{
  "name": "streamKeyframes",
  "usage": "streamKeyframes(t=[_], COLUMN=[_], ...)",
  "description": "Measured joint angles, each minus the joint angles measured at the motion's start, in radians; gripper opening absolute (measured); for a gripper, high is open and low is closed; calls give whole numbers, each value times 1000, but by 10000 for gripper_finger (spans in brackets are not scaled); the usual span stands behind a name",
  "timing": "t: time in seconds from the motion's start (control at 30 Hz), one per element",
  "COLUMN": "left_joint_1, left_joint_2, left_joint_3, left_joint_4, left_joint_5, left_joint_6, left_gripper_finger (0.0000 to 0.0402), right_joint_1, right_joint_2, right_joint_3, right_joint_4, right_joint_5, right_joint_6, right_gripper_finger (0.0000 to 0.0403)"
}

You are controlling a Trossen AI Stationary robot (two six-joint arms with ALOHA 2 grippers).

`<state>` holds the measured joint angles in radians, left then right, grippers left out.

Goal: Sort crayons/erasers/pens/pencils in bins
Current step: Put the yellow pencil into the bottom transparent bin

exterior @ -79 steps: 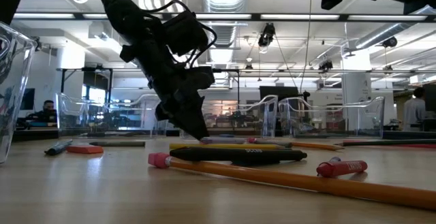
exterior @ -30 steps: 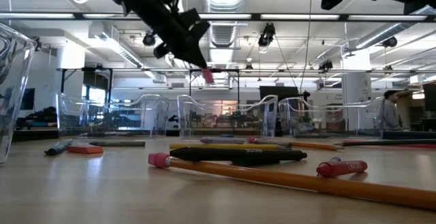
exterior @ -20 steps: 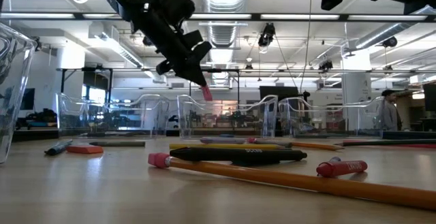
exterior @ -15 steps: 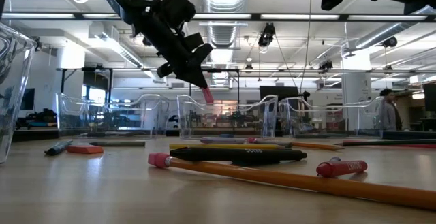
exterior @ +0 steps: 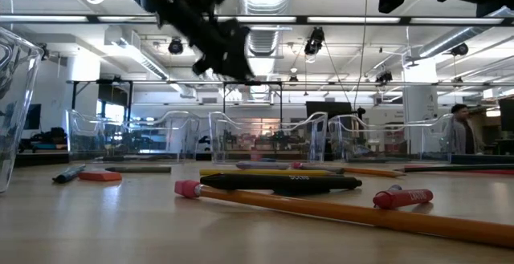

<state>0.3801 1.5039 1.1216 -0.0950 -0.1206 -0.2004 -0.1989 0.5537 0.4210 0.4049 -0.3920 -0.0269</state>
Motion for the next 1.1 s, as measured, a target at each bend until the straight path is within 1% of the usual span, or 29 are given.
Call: streamKeyframes(t=[0.07, 0.13, 0.33, 0.4, 0.5, 0.6, 0.73, 0.8, 0.93, 1.1], left_joint_1=[-40, -96, -326, -392, -459, -491, -498, -498, -495, -483], left_joint_2=[-38, -65, -79, -71, -63, -50, 1, 32, 112, 209], left_joint_3=[31, 57, 110, 121, 118, 94, 44, 30, 30, 30], left_joint_4=[6, -32, -268, -363, -453, -476, -464, -463, -450, -434], left_joint_5=[7, 6, -120, -129, -133, -133, -64, -52, -48, 10], left_joint_6=[13, 40, 80, 84, 19, -66, -115, -129, -122, -82], left_gripper_finger=[133, 134, 134, 134, 134, 134, 134, 135, 135, 135], right_joint_1=[0, 0, 0, 0, 0, 0, 0, 0, 0, 0], right_joint_2=[0, 0, 0, 0, 0, 0, 0, 0, 0, 0], right_joint_3=[0, 0, 0, 0, 0, 0, 0, 0, 0, 0], right_joint_4=[-1, -1, 0, 0, 1, 4, 4, 4, 4, 3], right_joint_5=[0, 0, 0, 0, 1, 1, 1, 1, 1, 1], right_joint_6=[0, 0, 0, 0, 0, 0, 6, 12, 13, 9], right_gripper_finger=[128, 128, 128, 128, 128, 128, 128, 128, 128, 128])
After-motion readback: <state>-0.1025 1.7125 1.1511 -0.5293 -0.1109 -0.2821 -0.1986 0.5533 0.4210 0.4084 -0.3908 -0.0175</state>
